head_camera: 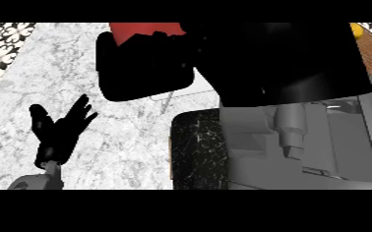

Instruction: Pick the bell pepper from the tray and place it in the tiered shelf

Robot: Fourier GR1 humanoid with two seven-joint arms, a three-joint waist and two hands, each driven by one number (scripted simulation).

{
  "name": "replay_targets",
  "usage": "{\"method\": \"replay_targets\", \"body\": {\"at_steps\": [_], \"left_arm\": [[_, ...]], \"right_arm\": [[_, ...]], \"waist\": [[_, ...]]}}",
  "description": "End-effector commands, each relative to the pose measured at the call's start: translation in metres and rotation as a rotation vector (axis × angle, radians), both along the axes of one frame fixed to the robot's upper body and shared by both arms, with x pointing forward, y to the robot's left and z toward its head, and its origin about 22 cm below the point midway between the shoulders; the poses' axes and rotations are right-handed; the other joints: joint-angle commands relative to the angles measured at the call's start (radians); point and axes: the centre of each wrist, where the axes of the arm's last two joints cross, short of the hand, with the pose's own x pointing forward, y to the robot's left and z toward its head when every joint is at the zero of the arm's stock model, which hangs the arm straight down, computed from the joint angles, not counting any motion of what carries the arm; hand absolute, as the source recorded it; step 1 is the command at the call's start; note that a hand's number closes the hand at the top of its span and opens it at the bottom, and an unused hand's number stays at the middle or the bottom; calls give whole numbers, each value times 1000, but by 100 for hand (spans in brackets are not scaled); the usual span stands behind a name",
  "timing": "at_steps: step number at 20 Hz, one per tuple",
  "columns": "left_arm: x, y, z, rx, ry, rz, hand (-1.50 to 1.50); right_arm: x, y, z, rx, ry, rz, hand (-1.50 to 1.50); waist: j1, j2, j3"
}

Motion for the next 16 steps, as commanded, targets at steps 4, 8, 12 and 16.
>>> {"method": "replay_targets", "body": {"at_steps": [4, 8, 12, 16], "left_arm": [[-8, -12, -7, -4, 40, 4, 0], [-2, -2, -4, 12, 48, -4, 0], [2, -7, -15, 4, 38, 9, 0], [1, 0, -10, 14, 57, -2, 0]], "right_arm": [[52, 0, 21, -57, 137, -77, 150], [79, -20, 24, -121, 154, -58, 150], [92, -18, 10, -171, 154, -51, 150], [116, -9, -13, -180, 112, -78, 150]], "waist": [[17, 9, -4], [11, 10, -3], [4, 10, -3], [12, 12, -3]]}}
